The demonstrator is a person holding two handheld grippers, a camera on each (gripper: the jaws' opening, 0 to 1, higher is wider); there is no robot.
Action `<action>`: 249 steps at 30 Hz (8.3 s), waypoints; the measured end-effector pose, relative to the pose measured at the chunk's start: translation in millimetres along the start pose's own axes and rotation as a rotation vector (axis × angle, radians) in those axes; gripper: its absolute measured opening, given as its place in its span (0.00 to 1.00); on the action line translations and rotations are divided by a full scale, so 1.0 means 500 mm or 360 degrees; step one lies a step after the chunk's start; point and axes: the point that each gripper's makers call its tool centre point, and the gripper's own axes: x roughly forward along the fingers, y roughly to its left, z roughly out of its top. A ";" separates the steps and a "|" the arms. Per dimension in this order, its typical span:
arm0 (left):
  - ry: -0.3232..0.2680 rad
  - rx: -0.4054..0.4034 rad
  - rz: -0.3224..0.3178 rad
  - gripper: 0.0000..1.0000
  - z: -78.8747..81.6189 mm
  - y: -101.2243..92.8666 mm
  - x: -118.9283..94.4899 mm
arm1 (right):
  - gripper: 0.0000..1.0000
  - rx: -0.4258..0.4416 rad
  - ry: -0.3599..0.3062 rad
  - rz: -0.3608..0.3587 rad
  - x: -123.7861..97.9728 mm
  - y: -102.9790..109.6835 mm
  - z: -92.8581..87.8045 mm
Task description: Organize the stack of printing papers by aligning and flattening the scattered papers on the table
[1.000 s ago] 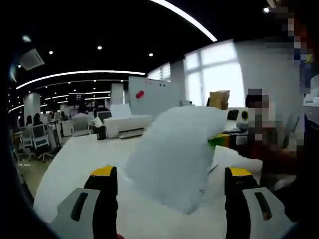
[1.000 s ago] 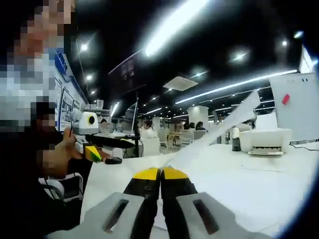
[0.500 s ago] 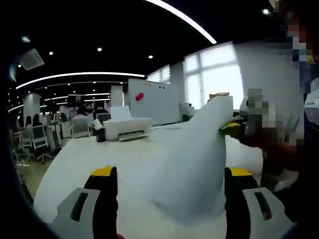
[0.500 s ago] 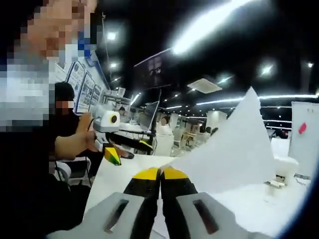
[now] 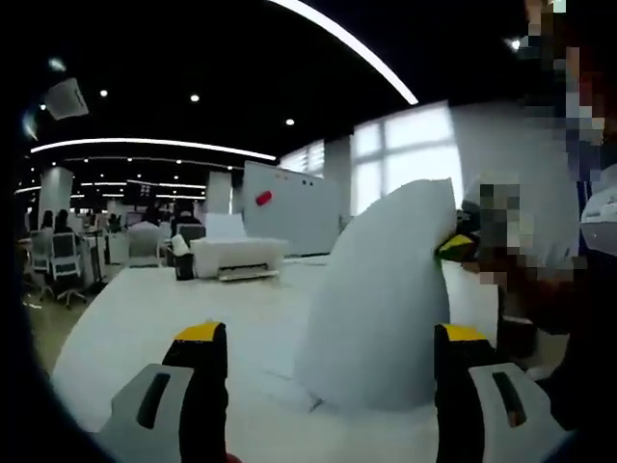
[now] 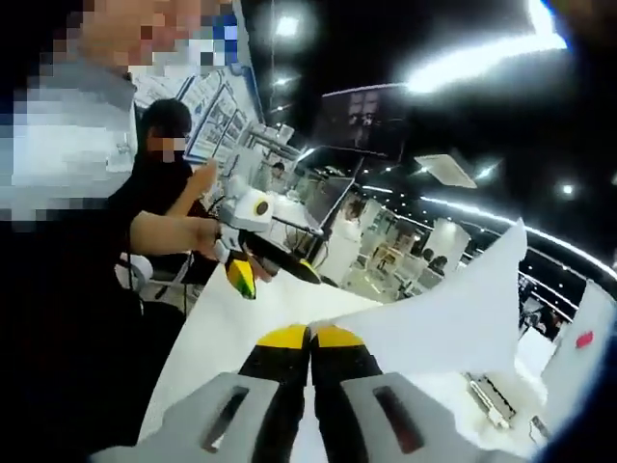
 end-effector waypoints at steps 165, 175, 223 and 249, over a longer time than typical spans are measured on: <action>-0.0320 0.0348 -0.0567 0.06 0.081 -0.152 -0.011 | 0.24 -0.0182 0.0193 0.0126 0.027 0.031 -0.003; -0.0332 0.0352 -0.0479 0.06 0.086 -0.134 -0.008 | 0.34 -0.0202 0.0247 0.0028 0.020 0.008 -0.026; -0.0336 -0.0208 -0.0116 0.06 0.102 0.006 -0.009 | 0.44 0.0359 0.0420 -0.0615 -0.050 -0.148 -0.233; -0.0278 -0.0358 -0.0111 0.06 0.108 0.003 -0.011 | 0.63 0.0713 0.0452 -0.0846 -0.076 -0.178 -0.334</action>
